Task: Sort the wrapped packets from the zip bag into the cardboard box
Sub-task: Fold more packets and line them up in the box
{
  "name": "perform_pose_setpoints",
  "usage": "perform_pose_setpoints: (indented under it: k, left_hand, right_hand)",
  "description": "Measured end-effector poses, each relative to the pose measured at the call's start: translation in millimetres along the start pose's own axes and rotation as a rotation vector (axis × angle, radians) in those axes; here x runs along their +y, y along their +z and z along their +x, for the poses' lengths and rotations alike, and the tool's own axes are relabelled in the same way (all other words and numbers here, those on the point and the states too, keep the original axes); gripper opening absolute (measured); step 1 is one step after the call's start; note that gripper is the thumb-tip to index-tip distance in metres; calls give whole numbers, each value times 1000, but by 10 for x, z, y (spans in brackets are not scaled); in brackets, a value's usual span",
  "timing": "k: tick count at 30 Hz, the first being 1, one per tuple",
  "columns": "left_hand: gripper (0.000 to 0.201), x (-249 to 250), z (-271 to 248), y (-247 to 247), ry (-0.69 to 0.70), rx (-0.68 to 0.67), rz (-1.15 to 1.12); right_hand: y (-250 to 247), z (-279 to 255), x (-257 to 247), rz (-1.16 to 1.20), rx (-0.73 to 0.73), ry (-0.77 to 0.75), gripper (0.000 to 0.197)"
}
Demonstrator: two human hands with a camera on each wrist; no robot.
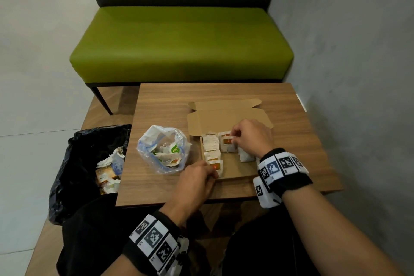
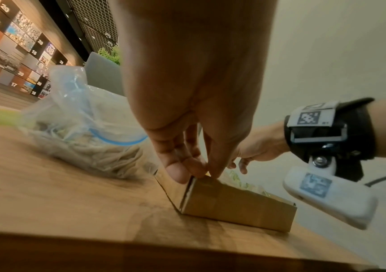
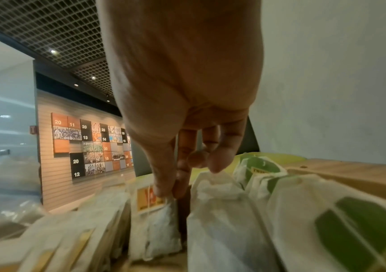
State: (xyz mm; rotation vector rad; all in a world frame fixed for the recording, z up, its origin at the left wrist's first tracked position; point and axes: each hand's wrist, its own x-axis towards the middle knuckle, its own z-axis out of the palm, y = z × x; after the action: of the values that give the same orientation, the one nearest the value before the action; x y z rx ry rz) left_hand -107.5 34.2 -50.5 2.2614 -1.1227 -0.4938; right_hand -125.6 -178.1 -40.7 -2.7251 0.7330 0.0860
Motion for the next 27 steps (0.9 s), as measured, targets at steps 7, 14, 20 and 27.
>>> perform_pose_setpoints:
  k: [7, 14, 20, 27]
  left_hand:
    - [18, -45, 0, 10, 27, -23, 5]
    - [17, 1, -115, -66, 78, 12, -20]
    - [11, -170, -297, -753, 7, 476, 179]
    - [24, -561, -145, -1049, -444, 144, 323]
  right_hand:
    - [82, 0, -63, 4, 110, -7, 6]
    - [89, -56, -44, 99, 185, 44, 7]
    - [-130, -247, -199, 232, 303, -63, 11]
    - [3, -456, -1171, 176, 1, -468, 28]
